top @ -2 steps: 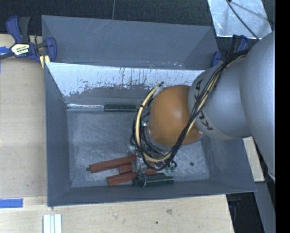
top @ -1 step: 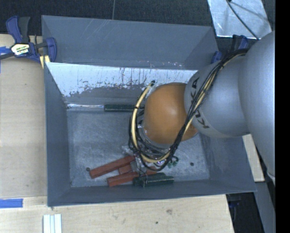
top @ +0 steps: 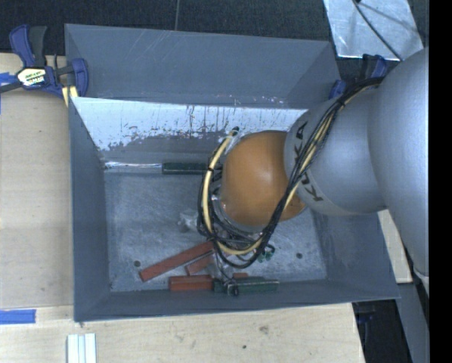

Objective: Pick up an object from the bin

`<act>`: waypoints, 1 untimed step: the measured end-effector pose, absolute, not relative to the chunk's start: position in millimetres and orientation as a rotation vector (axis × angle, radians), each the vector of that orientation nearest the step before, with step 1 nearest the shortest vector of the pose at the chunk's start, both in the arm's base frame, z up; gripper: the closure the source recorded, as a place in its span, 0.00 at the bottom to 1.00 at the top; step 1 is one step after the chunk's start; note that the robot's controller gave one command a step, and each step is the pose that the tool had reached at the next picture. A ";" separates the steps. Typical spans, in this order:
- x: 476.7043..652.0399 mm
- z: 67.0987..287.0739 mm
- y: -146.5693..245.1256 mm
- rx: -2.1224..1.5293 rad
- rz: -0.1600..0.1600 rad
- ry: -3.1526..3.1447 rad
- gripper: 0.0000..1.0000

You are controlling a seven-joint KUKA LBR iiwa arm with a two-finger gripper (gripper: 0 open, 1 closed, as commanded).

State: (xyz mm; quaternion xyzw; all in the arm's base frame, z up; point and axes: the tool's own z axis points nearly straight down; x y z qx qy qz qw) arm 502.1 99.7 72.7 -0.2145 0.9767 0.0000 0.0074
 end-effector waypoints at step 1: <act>501.3 73.8 100.4 -0.672 0.002 3.058 1.00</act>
Offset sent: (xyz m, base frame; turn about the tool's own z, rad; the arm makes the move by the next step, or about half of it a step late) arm 0.0000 0.0000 0.0000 0.0000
